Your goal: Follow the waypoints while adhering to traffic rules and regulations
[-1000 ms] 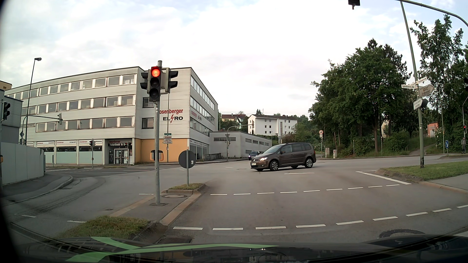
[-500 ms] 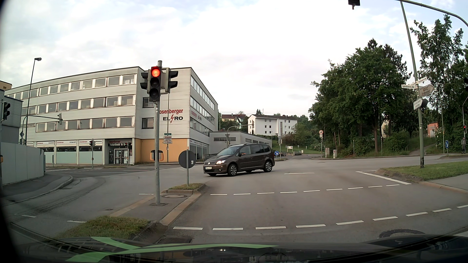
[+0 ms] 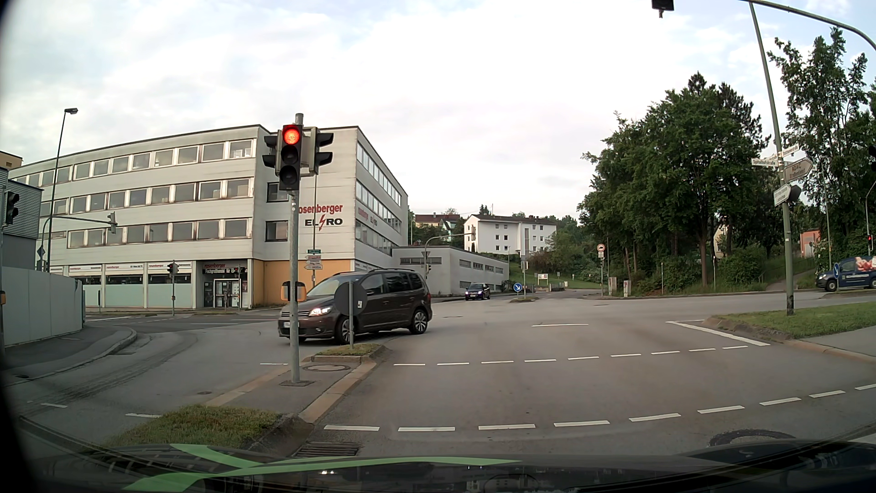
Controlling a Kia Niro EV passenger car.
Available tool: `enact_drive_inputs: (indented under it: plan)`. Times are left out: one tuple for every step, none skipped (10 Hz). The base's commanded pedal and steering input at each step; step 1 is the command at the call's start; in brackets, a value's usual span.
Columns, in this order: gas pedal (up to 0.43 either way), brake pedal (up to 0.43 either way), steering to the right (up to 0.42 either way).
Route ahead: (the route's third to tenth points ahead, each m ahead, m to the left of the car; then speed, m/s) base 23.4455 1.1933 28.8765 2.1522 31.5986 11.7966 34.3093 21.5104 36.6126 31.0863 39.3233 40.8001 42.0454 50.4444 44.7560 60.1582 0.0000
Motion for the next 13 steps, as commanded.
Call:
enact_drive_inputs:
  plan:
    - [0.0,0.238,-0.02]
    - [0.0,0.238,-0.02]
    - [0.0,0.238,-0.02]
    - [0.0,0.238,-0.02]
    - [0.0,0.238,-0.02]
    - [0.0,0.238,-0.02]
    - [0.0,0.238,-0.02]
    - [0.0,0.238,-0.02]
    - [0.0,0.238,-0.02]
    - [0.0,0.238,-0.02]
    - [0.0,0.238,-0.02]
    - [0.0,0.238,-0.02]
    - [0.0,0.238,-0.02]
